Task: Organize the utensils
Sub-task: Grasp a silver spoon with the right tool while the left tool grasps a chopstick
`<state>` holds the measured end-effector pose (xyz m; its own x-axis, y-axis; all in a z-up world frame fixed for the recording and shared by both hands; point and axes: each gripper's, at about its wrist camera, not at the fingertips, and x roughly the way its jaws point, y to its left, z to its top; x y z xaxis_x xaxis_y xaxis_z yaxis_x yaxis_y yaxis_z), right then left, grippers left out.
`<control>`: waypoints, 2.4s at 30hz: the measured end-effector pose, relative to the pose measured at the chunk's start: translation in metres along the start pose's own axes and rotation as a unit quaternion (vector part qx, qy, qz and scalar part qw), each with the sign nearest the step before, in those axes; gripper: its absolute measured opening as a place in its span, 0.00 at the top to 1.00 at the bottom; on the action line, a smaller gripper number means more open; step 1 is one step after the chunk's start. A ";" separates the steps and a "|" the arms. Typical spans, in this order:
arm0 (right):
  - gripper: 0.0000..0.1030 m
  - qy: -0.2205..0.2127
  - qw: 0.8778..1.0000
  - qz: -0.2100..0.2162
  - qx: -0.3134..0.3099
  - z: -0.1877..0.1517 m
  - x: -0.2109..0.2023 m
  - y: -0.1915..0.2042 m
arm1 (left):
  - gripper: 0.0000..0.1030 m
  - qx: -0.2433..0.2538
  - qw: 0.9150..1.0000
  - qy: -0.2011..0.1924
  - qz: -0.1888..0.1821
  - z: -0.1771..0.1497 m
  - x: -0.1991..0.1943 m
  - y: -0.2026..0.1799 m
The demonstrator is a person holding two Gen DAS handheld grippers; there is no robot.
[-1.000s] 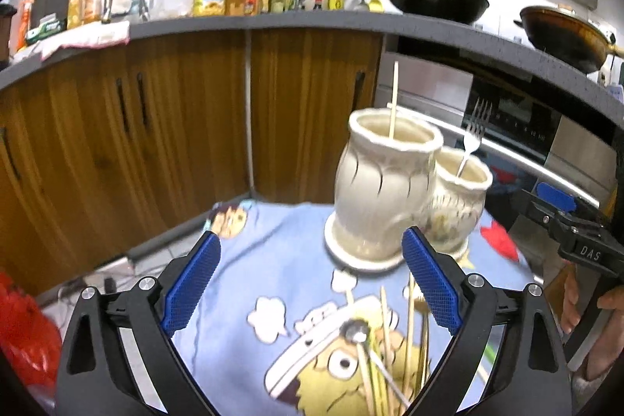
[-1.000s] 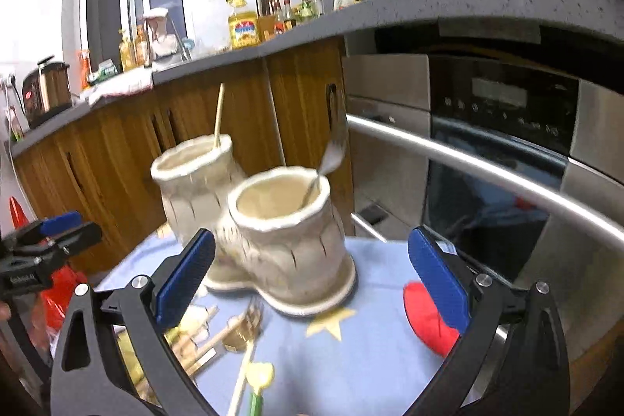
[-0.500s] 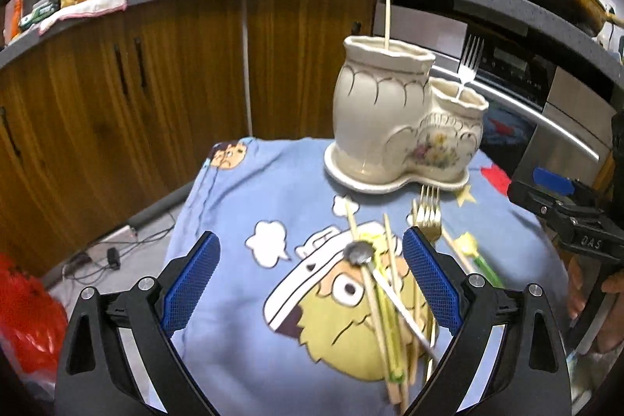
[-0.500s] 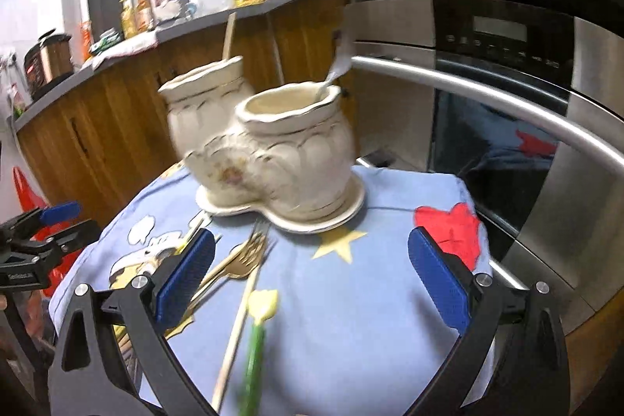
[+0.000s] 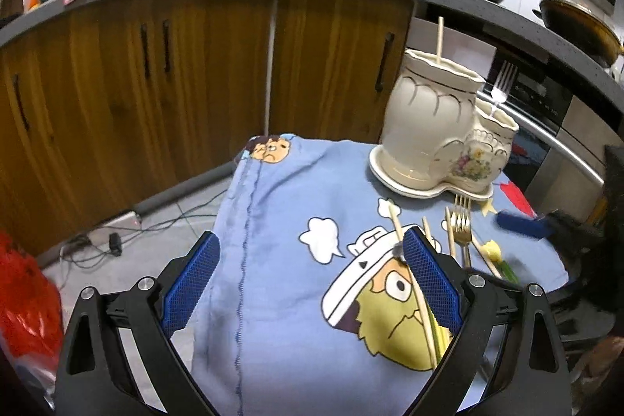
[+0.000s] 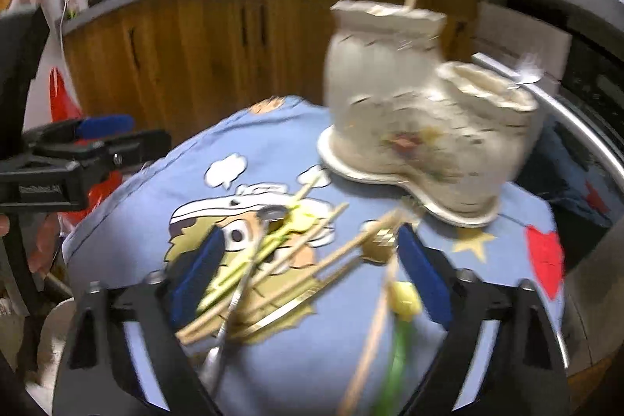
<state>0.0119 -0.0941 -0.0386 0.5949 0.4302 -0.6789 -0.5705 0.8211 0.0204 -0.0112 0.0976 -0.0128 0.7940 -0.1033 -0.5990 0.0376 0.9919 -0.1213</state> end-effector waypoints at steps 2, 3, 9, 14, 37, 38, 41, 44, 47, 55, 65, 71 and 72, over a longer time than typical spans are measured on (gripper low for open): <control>0.51 0.016 1.000 0.008 -0.001 0.003 0.011 0.006 | 0.09 -0.003 1.000 0.001 0.000 0.000 0.002 0.004; 0.54 0.024 1.000 0.011 -0.003 0.005 0.016 0.009 | 0.09 -0.004 1.000 0.001 -0.001 0.000 0.002 0.005; 0.79 0.057 0.998 0.021 0.000 0.006 0.035 0.013 | 0.09 -0.001 1.000 0.003 -0.005 0.000 0.005 0.006; 1.00 0.045 0.998 0.035 0.007 0.006 0.026 0.010 | 0.09 0.005 1.000 0.007 -0.007 -0.002 0.008 0.000; 0.76 0.070 0.997 0.045 -0.001 0.009 0.041 0.011 | 0.09 0.006 0.999 0.034 -0.006 -0.006 0.019 -0.013; 0.83 0.065 0.997 0.047 0.003 0.010 0.040 0.010 | 0.09 0.006 0.999 0.034 -0.007 -0.006 0.020 -0.012; 0.97 0.051 0.998 0.047 0.004 0.010 0.033 0.005 | 0.09 0.007 0.999 0.035 -0.008 -0.006 0.020 -0.011; 0.97 0.040 0.997 0.055 0.021 0.007 0.022 -0.005 | 0.09 0.007 0.999 0.037 -0.008 -0.006 0.023 -0.012; 0.97 0.022 0.997 0.059 0.038 0.003 0.006 -0.018 | 0.09 0.008 0.999 0.048 -0.010 -0.006 0.029 -0.017; 0.97 -0.017 0.995 0.046 0.086 -0.001 -0.033 -0.064 | 0.35 0.043 0.992 0.120 -0.015 -0.008 0.057 -0.054; 0.97 -0.039 0.995 0.049 0.083 -0.001 -0.044 -0.069 | 0.62 0.072 0.983 0.171 0.002 -0.018 0.069 -0.084; 0.97 -0.075 0.992 0.056 0.081 0.000 -0.058 -0.071 | 0.75 0.104 0.979 0.174 0.024 -0.012 0.083 -0.107; 0.97 -0.081 0.992 0.057 0.081 0.000 -0.061 -0.072 | 0.78 0.106 0.979 0.173 0.024 -0.010 0.086 -0.109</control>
<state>0.0169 -0.1793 0.0016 0.6218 0.5682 -0.5389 -0.5489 0.8071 0.2176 0.0471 -0.0204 -0.0588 0.5457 -0.0385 -0.8371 0.1594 0.9855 0.0585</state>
